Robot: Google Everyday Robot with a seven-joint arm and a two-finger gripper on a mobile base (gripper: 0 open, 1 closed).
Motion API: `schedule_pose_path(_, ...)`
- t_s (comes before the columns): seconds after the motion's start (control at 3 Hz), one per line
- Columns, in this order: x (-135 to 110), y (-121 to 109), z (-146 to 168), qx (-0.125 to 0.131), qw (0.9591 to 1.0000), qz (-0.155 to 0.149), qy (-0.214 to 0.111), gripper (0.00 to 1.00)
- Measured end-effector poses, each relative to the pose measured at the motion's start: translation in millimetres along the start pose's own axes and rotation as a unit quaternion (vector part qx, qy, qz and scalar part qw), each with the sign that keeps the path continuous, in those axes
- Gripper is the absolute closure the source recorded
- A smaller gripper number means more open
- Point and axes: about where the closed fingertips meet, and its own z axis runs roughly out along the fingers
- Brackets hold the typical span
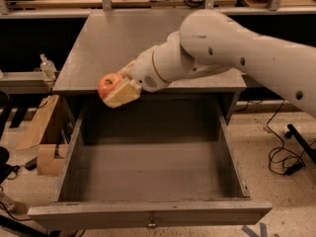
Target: Pick apple from top drawer and place on counter
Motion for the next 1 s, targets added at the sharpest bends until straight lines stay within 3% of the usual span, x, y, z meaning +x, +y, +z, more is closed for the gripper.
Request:
schedule_pose_path(0.33, -36, -15, 21, 0.02, 0.9995, 0.021, -0.014, 1.0)
schedule_pose_path(0.67, -64, -50, 59, 0.072, 0.9957, 0.046, -0.036, 1.0)
schedule_pose_path(1.0, -78, -101, 108, 0.122, 0.9887, 0.073, -0.049, 1.0)
